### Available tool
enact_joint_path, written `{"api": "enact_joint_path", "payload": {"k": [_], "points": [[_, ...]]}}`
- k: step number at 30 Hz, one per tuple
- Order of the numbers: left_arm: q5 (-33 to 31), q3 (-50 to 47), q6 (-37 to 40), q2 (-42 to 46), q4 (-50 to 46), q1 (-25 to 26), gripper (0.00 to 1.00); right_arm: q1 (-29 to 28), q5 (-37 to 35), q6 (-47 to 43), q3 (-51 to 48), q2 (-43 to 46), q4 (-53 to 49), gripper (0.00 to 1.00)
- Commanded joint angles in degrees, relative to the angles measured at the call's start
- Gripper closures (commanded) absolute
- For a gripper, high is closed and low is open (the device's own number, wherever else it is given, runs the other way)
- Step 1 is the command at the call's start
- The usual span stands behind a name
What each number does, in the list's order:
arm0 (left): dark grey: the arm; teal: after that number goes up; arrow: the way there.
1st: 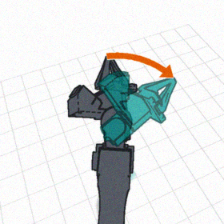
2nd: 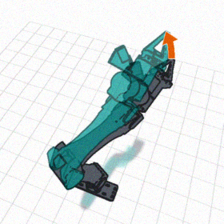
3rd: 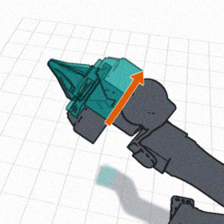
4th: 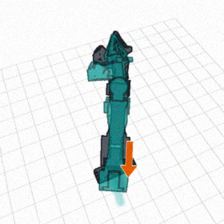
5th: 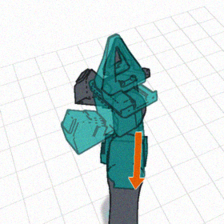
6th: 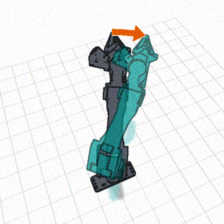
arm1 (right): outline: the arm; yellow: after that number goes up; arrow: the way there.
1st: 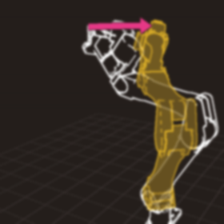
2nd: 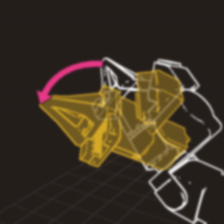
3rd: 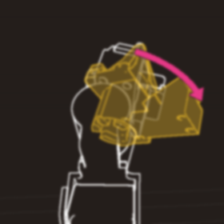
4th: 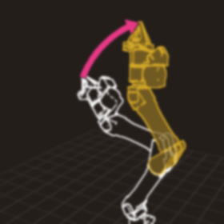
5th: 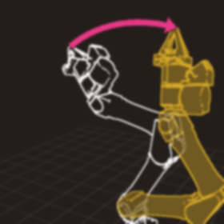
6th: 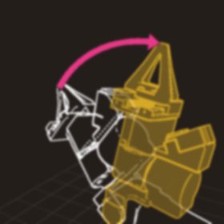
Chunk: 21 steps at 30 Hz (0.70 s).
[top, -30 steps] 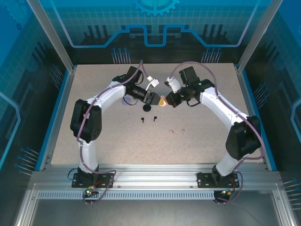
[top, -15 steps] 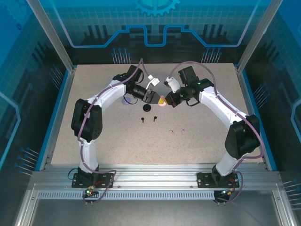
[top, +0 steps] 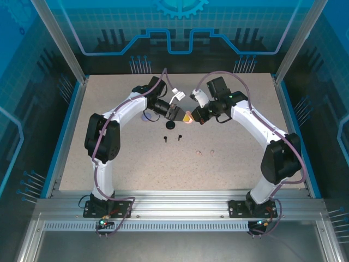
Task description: Insert wireless bluetooth earbuds into charging case
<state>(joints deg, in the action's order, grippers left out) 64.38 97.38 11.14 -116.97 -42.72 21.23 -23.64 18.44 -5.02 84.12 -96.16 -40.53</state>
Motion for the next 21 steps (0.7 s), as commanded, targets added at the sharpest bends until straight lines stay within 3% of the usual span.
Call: {"api": "enact_joint_path", "payload": {"k": [1, 4, 8, 9, 13, 21], "points": [[2.5, 1.9, 1.8, -0.7, -1.7, -0.1, 0.74, -0.7, 0.4, -0.5, 1.7, -0.8, -0.6, 1.00], [2.5, 1.9, 2.0, -0.7, -1.9, -0.1, 0.80, -0.7, 0.4, -0.4, 1.7, -0.8, -0.5, 1.00], [2.5, 1.8, 2.1, -0.7, -1.9, -0.1, 0.96, -0.5, 0.2, 0.2, 1.7, -0.5, 0.1, 1.00], [2.5, 1.9, 2.2, -0.6, -1.9, -0.1, 1.00, -0.3, -0.2, 0.6, 1.7, -0.4, 0.3, 0.95], [2.2, 0.5, 1.3, 1.0, -0.1, -0.5, 1.00, 1.2, -2.2, 2.6, 2.4, 0.1, 0.6, 0.69], [-0.6, -8.0, -3.6, 8.0, 9.2, -2.6, 1.00, 4.8, 3.1, 6.0, 0.9, 6.3, 1.6, 0.58]]}}
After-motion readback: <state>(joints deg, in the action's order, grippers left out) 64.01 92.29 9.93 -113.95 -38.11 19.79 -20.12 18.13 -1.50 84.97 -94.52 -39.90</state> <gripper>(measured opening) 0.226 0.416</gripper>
